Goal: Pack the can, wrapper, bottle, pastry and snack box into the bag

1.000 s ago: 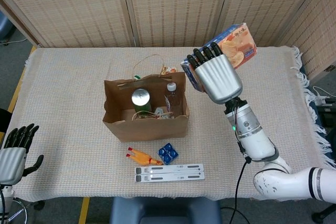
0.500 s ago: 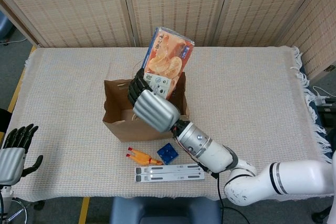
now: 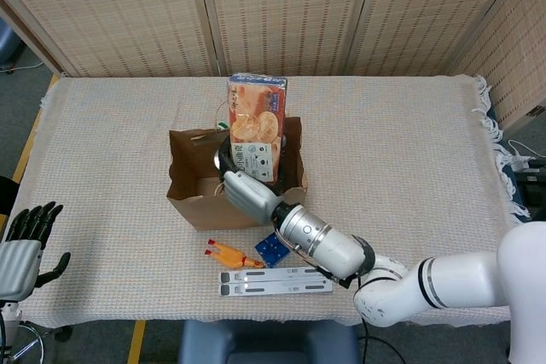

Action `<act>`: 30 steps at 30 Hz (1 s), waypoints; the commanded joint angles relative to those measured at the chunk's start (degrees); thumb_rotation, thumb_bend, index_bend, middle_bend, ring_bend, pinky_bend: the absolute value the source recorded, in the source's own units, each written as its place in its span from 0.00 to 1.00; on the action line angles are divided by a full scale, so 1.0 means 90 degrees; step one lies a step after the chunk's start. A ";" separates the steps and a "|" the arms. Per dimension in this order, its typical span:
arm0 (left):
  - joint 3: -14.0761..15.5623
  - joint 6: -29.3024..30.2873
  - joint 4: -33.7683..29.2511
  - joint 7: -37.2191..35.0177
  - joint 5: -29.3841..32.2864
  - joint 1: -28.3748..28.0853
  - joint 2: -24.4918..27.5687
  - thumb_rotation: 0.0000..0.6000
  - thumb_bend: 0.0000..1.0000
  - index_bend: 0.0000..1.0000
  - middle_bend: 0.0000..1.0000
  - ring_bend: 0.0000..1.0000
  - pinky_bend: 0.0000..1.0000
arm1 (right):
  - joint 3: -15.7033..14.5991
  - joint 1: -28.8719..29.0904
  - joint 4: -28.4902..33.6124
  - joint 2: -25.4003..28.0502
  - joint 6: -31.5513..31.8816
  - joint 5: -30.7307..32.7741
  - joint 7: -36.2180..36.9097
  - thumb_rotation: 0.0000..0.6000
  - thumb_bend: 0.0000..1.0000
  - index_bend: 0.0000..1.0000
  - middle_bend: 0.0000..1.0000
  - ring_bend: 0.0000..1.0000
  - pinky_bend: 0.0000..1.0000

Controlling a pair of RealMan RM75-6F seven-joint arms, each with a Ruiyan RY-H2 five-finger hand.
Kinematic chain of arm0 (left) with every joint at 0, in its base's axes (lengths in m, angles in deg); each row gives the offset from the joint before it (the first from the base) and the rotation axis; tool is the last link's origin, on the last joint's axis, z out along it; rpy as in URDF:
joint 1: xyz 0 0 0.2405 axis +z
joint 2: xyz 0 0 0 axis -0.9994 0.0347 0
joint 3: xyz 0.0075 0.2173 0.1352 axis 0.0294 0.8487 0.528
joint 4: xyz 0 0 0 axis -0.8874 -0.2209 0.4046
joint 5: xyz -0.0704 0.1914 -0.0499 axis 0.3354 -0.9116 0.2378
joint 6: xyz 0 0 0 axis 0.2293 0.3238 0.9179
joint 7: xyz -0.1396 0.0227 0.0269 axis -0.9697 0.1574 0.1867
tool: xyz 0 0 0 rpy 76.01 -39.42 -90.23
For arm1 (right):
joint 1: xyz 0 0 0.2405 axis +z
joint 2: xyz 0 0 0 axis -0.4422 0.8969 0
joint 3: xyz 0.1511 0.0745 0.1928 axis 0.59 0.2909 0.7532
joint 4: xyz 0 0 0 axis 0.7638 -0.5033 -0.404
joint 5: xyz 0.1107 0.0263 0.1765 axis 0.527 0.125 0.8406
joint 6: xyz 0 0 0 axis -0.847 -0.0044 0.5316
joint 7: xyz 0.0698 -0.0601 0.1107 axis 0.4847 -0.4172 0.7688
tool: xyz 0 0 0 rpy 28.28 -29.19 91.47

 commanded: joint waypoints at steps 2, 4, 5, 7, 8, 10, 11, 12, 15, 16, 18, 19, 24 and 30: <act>0.0000 0.0000 -0.0006 0.0011 0.0001 0.0000 0.0003 1.00 0.36 0.00 0.00 0.00 0.00 | -0.0252 0.0162 -0.0033 -0.0137 0.0192 0.0250 -0.0326 1.00 0.17 0.22 0.44 0.33 0.44; 0.0001 0.0001 -0.0007 0.0018 0.0000 0.0002 0.0002 1.00 0.36 0.00 0.00 0.00 0.00 | -0.0296 0.0193 0.0000 -0.0225 0.0418 0.0383 -0.0468 1.00 0.13 0.06 0.30 0.19 0.31; 0.0001 0.0001 -0.0007 0.0018 0.0000 0.0002 0.0002 1.00 0.36 0.00 0.00 0.00 0.00 | -0.0311 0.0212 0.0017 -0.0260 0.0507 0.0438 -0.0532 1.00 0.12 0.02 0.25 0.13 0.25; 0.0001 -0.0003 -0.0012 0.0013 0.0001 0.0001 0.0006 1.00 0.36 0.00 0.00 0.00 0.00 | -0.0332 0.0244 0.0046 -0.0346 0.0708 0.0522 -0.0645 1.00 0.09 0.00 0.11 0.02 0.11; 0.0002 -0.0005 -0.0012 0.0013 0.0002 0.0001 0.0008 1.00 0.36 0.00 0.00 0.00 0.00 | -0.0343 0.0254 0.0049 -0.0382 0.0770 0.0514 -0.0670 1.00 0.08 0.00 0.08 0.01 0.08; 0.0003 -0.0008 -0.0013 0.0011 0.0001 0.0000 0.0011 1.00 0.36 0.00 0.00 0.00 0.00 | -0.0359 0.0258 0.0042 -0.0448 0.0896 0.0478 -0.0671 1.00 0.07 0.00 0.02 0.00 0.03; 0.0003 -0.0009 -0.0014 0.0011 0.0001 0.0000 0.0012 1.00 0.36 0.00 0.00 0.00 0.00 | -0.0367 0.0256 0.0040 -0.0476 0.0950 0.0474 -0.0674 1.00 0.06 0.00 0.01 0.00 0.03; 0.0003 -0.0010 -0.0013 0.0013 0.0001 -0.0001 0.0013 1.00 0.36 0.00 0.00 0.00 0.00 | -0.0377 0.0257 0.0042 -0.0508 0.1008 0.0479 -0.0681 1.00 0.06 0.00 0.00 0.00 0.02; 0.0004 -0.0009 -0.0016 0.0019 -0.0001 0.0001 0.0015 1.00 0.36 0.00 0.00 0.00 0.00 | -0.0420 0.0276 0.0038 -0.0556 0.1077 0.0454 -0.0699 1.00 0.05 0.00 0.00 0.00 0.01; 0.0005 -0.0009 -0.0015 0.0017 0.0000 0.0001 0.0014 1.00 0.36 0.00 0.00 0.00 0.00 | -0.0426 0.0276 0.0035 -0.0569 0.1101 0.0446 -0.0691 1.00 0.05 0.00 0.00 0.00 0.01; 0.0004 -0.0012 -0.0013 0.0020 0.0001 0.0000 0.0014 1.00 0.36 0.00 0.00 0.00 0.00 | -0.0431 0.0268 0.0019 -0.0594 0.1175 0.0385 -0.0657 1.00 0.05 0.00 0.00 0.00 0.01; 0.0003 -0.0013 -0.0014 0.0024 0.0002 -0.0001 0.0014 1.00 0.36 0.00 0.00 0.00 0.00 | -0.0426 0.0259 0.0010 -0.0602 0.1226 0.0337 -0.0638 1.00 0.05 0.00 0.00 0.00 0.01; 0.0000 -0.0018 -0.0021 0.0036 0.0013 -0.0002 0.0015 1.00 0.36 0.00 0.00 0.00 0.00 | -0.0305 0.0083 -0.0041 -0.0573 0.1653 -0.0275 -0.0261 1.00 0.05 0.00 0.00 0.00 0.01; 0.0001 -0.0013 -0.0020 0.0039 0.0012 0.0002 0.0014 1.00 0.36 0.00 0.00 0.00 0.00 | 0.0001 -0.0619 0.0297 -0.0368 0.2689 -0.0771 0.0708 1.00 0.05 0.00 0.00 0.00 0.01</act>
